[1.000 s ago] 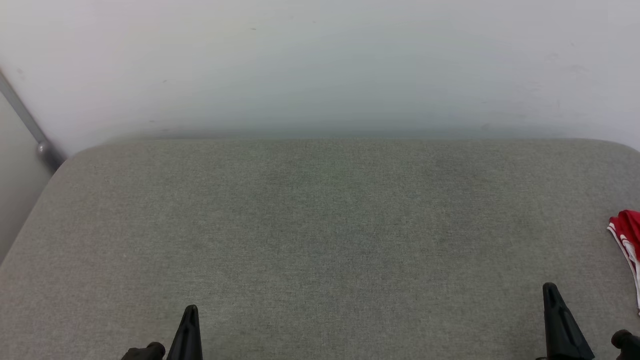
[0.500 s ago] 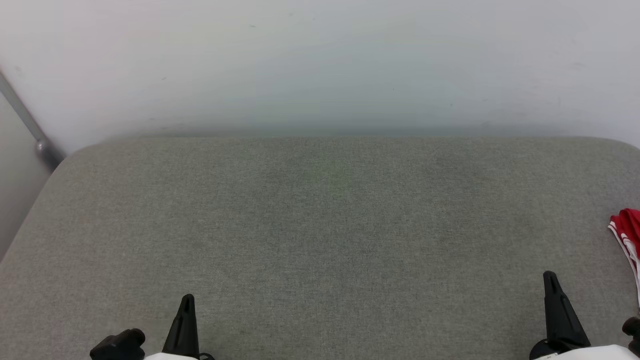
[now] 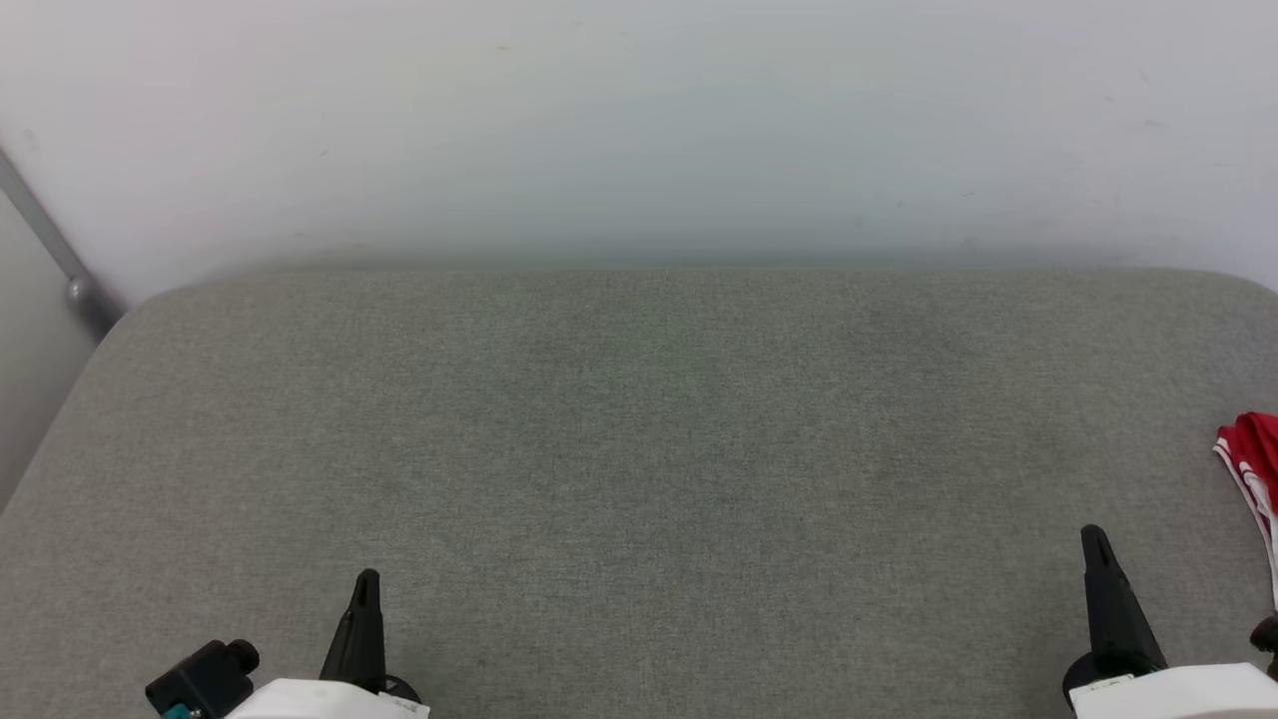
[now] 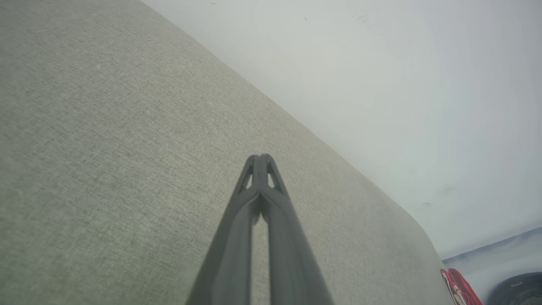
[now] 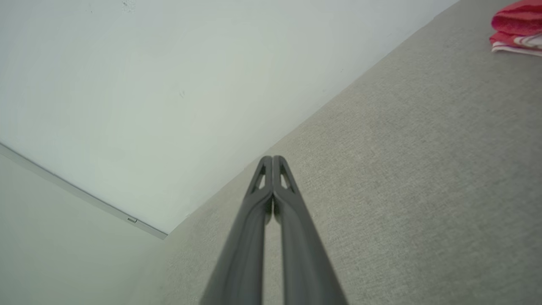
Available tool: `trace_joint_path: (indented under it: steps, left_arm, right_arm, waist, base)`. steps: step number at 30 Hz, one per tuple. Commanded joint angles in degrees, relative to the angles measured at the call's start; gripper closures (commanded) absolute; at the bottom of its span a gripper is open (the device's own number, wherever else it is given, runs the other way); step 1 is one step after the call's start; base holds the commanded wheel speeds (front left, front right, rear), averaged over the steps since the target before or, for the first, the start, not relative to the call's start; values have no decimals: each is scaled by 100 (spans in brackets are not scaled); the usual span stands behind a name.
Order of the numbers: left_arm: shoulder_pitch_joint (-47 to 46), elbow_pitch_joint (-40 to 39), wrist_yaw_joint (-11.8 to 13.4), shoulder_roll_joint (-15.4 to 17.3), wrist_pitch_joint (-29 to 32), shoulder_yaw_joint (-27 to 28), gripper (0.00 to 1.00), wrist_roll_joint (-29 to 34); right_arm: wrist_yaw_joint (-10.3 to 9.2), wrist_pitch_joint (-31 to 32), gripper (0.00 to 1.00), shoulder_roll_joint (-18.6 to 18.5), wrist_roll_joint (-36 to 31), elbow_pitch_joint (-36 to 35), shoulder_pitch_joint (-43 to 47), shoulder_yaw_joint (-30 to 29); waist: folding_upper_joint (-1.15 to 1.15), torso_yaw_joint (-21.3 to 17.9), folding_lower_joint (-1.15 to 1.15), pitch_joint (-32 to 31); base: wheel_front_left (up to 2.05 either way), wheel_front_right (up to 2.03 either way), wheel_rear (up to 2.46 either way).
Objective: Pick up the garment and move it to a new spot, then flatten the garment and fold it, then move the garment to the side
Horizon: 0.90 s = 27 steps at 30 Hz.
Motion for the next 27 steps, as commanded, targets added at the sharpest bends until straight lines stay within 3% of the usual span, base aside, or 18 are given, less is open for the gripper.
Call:
trace_joint_path:
  steps: [1, 27]
  left_arm:
    - [-183, -48, -45, 26, 29, 26, 100, -196]
    - [-537, 162, -277, 44, 439, 223, 100, -2023]
  right_arm:
    - [0, 33, 100, -59, 190, -27, -188, 3]
    - [-1, 460, 100, -71, 1891, 267, -568, -15]
  waist:
    - [0, -2, 0, 3]
    - [0, -38, 0, 66]
  base:
    - [0, 0, 0]
    - [0, 0, 0]
